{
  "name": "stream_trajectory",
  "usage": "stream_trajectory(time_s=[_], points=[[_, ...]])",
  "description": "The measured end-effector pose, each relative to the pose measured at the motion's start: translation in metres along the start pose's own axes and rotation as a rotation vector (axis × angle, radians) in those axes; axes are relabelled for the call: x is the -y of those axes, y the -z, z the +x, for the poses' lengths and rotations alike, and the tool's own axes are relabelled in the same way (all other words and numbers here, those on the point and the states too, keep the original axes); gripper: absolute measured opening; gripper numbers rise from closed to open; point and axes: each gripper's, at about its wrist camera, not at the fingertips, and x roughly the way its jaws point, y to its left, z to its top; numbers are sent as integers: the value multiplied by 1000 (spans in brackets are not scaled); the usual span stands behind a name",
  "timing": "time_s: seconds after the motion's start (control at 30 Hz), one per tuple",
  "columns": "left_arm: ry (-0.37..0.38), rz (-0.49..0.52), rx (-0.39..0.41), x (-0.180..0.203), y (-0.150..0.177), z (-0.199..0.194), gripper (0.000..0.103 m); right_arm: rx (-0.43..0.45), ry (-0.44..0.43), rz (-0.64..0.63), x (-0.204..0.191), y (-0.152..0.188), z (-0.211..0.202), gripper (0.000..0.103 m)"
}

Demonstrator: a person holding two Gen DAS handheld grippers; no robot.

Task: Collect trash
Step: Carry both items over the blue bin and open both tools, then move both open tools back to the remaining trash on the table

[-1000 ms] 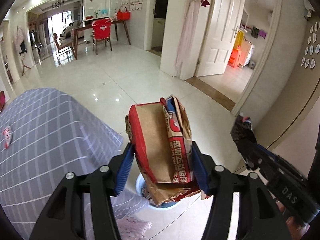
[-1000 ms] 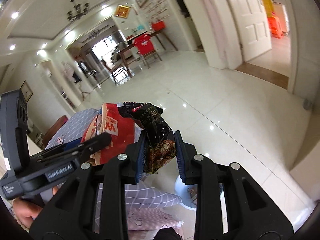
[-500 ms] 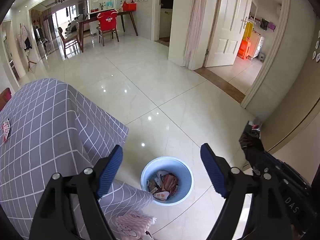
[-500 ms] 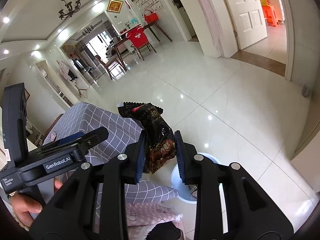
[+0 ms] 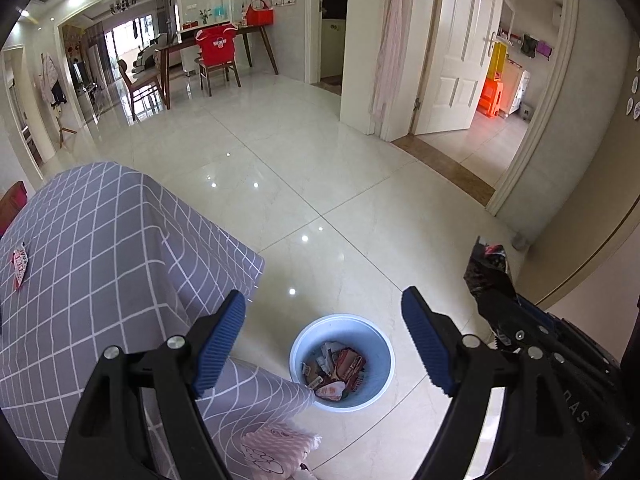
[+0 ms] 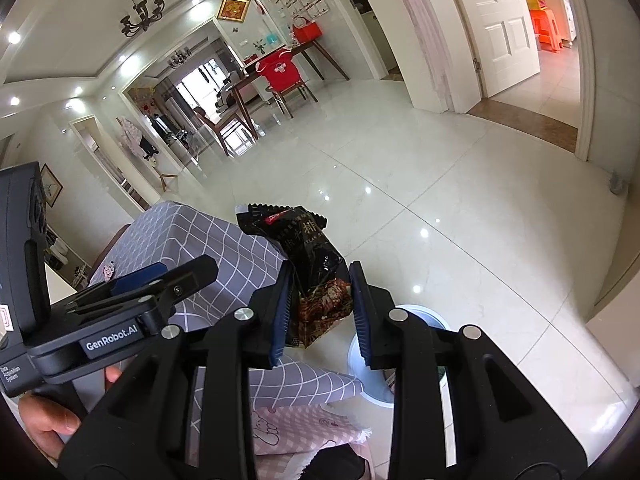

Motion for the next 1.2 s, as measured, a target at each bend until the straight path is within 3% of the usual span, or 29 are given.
stream_trajectory(time_s=[0.03,0.1,0.13,0.83,1.2], points=[[-3,-1,4,-1,0,-2,79,5,2,-7,-3,-1,1,37],[-32,-10,17,-5,-1,-6,81,30,30,-21,-7,-1,3,62],[-38,-12,22,-7,-2,-7,81,49,48,-21,-8,-2,2,64],[-37,-48,76,-50,6,-52,82,45,3,-69,-47,-8,-2,64],[-107,-157,115,-138,20,-83,82,8,-83,-192,-141,0,21,64]])
